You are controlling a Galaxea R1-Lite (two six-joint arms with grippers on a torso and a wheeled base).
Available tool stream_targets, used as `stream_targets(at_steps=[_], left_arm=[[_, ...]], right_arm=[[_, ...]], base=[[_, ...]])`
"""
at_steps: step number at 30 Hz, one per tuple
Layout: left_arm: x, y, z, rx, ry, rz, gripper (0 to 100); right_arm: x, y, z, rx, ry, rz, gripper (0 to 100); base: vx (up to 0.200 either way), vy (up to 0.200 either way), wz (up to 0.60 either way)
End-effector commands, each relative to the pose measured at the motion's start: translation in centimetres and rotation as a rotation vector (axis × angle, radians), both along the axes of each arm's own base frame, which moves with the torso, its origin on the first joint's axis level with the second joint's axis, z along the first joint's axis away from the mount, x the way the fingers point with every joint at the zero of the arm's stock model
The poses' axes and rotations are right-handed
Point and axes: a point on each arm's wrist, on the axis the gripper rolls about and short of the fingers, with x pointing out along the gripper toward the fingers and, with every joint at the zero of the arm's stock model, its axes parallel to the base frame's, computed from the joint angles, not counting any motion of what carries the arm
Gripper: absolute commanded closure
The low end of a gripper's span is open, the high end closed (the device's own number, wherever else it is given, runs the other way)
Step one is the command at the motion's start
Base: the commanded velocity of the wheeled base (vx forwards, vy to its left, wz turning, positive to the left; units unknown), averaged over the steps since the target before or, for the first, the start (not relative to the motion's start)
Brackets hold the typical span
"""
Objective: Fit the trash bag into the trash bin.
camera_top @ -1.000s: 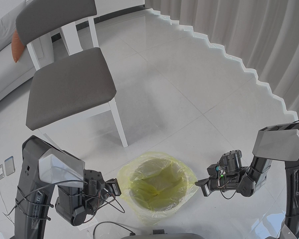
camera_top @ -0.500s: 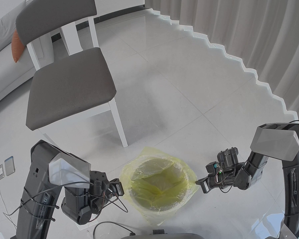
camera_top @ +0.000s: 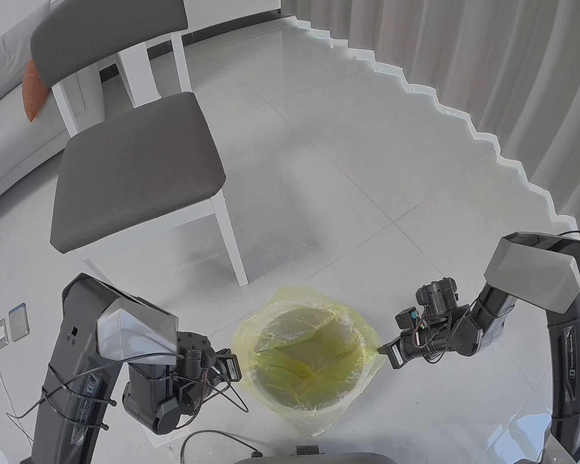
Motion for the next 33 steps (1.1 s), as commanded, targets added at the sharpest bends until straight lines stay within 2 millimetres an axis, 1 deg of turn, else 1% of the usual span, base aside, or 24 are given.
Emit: stream_targets(at_steps=[1,4,5,12,16,19,22,23,26,31,32,33], left_arm=[[-0.2,0.0,-0.1,0.006,0.000,-0.001,100],[-0.2,-0.1,0.0,0.000,-0.012,-0.002,100],[-0.2,0.0,0.1,0.000,-0.013,-0.002,100],[-0.8,0.3,0.5,-0.003,-0.028,-0.003,100],[-1.0,0.3,0.6,-0.003,-0.028,-0.006,100],[-1.2,0.2,1.0,-0.005,-0.032,-0.011,100],[-1.4,0.0,1.5,-0.009,-0.039,-0.020,100],[-1.4,-0.1,1.6,-0.010,-0.040,-0.021,100],[-1.5,-0.2,1.7,-0.011,-0.043,-0.026,100],[-1.2,-0.1,1.5,-0.006,-0.043,-0.019,100],[-1.1,0.0,1.4,0.000,-0.044,-0.012,100],[-1.1,0.0,1.3,0.000,-0.042,-0.012,100]], right_arm=[[0.1,0.1,0.0,-0.005,-0.009,0.011,100],[0.0,0.1,0.0,-0.016,-0.024,0.031,100],[0.0,0.1,0.1,-0.017,-0.029,0.034,0],[-1.2,-0.9,0.5,-0.021,-0.036,0.019,0],[-1.4,-0.9,0.6,-0.012,-0.068,0.018,0],[-1.3,-0.3,0.7,-0.014,-0.077,0.033,0],[-0.6,0.9,0.9,-0.018,-0.097,0.052,0],[-0.5,1.0,0.9,-0.018,-0.097,0.054,0],[0.0,1.8,0.7,-0.045,-0.053,0.067,0],[0.0,1.4,0.7,-0.077,-0.045,0.071,0],[-0.2,0.7,0.6,-0.085,-0.037,0.063,0],[-0.3,0.5,0.7,-0.087,-0.037,0.061,0]], base=[[0.000,0.000,0.00],[0.000,0.000,0.00],[0.000,0.000,0.00],[0.000,0.000,0.00],[0.000,0.000,0.00],[0.000,0.000,0.00],[0.000,0.000,0.00],[0.000,0.000,0.00],[0.000,0.000,0.00],[0.000,0.000,0.00],[0.000,0.000,0.00],[0.000,0.000,0.00]])
